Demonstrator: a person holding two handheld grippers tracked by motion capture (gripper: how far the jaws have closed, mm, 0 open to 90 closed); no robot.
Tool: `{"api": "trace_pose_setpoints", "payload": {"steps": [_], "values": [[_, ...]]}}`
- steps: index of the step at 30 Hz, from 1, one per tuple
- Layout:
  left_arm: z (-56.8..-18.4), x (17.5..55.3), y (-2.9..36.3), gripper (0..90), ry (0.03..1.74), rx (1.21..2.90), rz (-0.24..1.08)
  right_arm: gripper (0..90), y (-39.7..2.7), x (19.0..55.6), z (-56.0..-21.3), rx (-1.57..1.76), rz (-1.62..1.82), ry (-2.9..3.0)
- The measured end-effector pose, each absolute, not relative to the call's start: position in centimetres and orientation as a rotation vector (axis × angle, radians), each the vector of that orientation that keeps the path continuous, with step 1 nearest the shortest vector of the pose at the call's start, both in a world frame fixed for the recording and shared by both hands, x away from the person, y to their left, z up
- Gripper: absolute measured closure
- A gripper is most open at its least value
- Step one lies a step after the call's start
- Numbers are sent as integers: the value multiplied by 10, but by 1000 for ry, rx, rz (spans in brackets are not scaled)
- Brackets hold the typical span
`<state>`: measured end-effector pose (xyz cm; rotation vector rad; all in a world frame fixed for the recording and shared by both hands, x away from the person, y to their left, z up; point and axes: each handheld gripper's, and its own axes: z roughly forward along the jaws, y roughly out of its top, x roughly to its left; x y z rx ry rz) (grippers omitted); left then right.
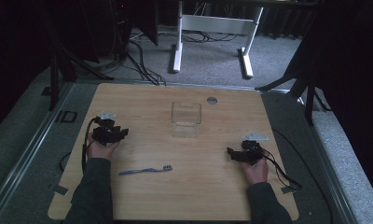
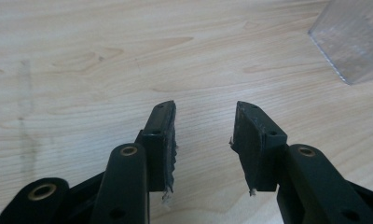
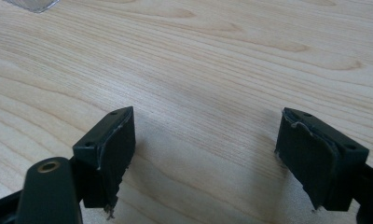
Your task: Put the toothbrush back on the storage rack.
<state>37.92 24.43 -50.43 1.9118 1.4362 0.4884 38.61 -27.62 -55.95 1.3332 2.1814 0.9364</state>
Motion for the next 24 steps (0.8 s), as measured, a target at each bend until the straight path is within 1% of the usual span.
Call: {"api": "trace_pose_setpoints", "payload": {"steps": [10,17,24], "values": [[-494,358,249,564,1337,1946,535,192,-276,386,-560,1331,938,2183],[-485,348,254,562,1303,1929,522,192,-276,386,-560,1329,938,2184],[-476,342,252,560,1250,1952,521,193,-276,386,-560,1328,939,2185]]}}
